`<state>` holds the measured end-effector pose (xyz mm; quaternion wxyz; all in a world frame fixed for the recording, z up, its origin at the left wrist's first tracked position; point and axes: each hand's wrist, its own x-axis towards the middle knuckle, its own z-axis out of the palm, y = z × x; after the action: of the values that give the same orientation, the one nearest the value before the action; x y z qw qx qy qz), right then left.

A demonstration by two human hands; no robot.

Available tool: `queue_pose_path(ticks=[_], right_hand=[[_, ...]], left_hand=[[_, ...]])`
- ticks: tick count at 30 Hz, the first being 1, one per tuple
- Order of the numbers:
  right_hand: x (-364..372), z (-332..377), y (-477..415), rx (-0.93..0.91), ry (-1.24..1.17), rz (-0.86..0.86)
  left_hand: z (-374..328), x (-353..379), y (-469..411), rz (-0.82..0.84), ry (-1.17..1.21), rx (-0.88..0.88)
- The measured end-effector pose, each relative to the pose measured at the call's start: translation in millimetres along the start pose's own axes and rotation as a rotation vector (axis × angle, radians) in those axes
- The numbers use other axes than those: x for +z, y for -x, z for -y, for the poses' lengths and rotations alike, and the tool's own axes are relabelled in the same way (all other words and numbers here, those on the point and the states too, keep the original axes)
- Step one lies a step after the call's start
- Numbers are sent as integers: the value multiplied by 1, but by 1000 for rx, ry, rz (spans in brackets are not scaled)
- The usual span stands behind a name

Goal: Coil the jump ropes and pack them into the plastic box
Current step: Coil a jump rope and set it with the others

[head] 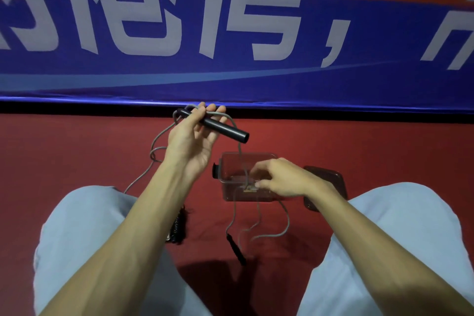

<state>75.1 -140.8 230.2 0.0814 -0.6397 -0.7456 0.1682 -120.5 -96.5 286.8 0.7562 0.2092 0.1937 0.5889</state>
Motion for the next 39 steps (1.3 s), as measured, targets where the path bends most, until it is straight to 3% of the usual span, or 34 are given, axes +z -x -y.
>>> queue_pose_path(ticks=[4, 7, 9, 11, 17, 22, 25, 29, 33, 39], right_hand=[[-1, 11, -2, -77, -276, -109], [3, 16, -4, -157, -296, -92], [3, 16, -6, -112, -329, -144], [0, 19, -5, -23, -515, -200], [-23, 25, 4, 10, -993, -437], [-40, 24, 11, 39, -1374, -549], [-46, 19, 12, 33, -1599, -582], [-48, 15, 13, 42, -1805, -603], [-45, 15, 13, 86, -1827, -594], [-33, 23, 12, 167, -1368, -420]], left_hand=[[9, 5, 5, 23, 61, -53], [10, 5, 5, 35, 56, -51], [9, 3, 2, 36, 38, -28], [9, 0, -1, 22, -35, 16], [19, -5, 0, 43, -550, 71], [30, -9, 2, 246, -1107, 102], [33, -12, 5, 382, -1274, 16], [34, -7, 12, 445, -1187, -36], [34, -3, 14, 349, -1040, -4], [29, 5, 15, 155, -655, -44]])
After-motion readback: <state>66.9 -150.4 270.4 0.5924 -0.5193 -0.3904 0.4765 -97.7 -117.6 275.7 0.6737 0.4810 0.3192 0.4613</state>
